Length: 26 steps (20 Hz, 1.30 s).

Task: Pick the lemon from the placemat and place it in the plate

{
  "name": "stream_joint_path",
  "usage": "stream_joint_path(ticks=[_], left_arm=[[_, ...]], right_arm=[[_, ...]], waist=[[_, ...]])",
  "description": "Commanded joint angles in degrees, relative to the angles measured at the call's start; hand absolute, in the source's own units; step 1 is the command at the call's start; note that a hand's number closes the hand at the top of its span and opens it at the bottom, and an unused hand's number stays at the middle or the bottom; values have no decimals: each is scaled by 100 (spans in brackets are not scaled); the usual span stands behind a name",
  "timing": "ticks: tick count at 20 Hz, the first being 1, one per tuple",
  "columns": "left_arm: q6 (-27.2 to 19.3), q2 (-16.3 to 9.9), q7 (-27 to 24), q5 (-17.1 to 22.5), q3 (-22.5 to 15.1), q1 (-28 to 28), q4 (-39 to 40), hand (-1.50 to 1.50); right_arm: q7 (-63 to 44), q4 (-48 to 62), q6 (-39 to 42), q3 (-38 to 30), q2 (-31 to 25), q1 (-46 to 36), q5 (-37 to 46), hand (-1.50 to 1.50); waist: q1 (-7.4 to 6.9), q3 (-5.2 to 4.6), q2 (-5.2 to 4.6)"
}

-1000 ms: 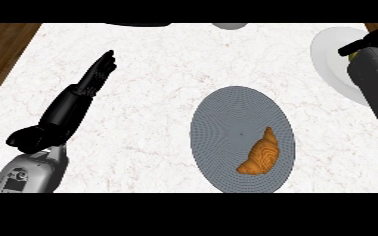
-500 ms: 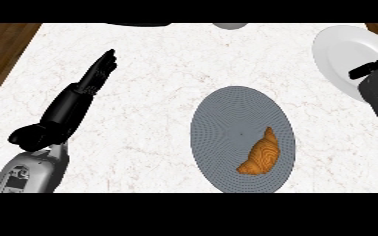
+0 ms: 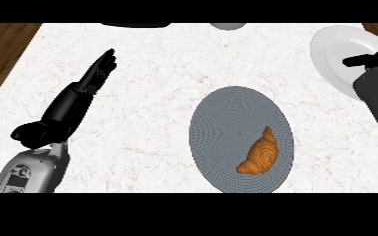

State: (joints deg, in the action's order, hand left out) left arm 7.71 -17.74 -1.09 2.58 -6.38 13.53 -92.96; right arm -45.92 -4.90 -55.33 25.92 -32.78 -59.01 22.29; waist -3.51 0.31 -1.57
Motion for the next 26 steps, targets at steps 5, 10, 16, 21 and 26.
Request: stream_joint_path(ticks=[5, 10, 16, 21, 26], left_arm=[[12, -103, -41, 46, 207, -104, -24, 0], [-1, -52, 85, 59, 179, -358, -168, 0], [61, -41, -24, 54, 404, -378, -2, 0], [205, -2, 219, 44, 456, -407, -312, 0], [272, 139, -61, -141, 506, -332, 67, 0]], right_arm=[[1082, -1425, -1523, -1147, -68, 248, -1014, -150], [2016, -2646, -1975, -1807, 84, 913, -1555, -150], [2731, -4458, -1697, -2152, 200, 2268, -1880, -150], [2632, -5629, -1634, -2209, 193, 3279, -1760, -150], [2031, -6636, -1605, -2112, 15, 4145, -1252, -150]], waist=[[181, 13, 76], [316, -4, 145], [430, -30, 182], [406, -33, 178], [416, -36, 176]])
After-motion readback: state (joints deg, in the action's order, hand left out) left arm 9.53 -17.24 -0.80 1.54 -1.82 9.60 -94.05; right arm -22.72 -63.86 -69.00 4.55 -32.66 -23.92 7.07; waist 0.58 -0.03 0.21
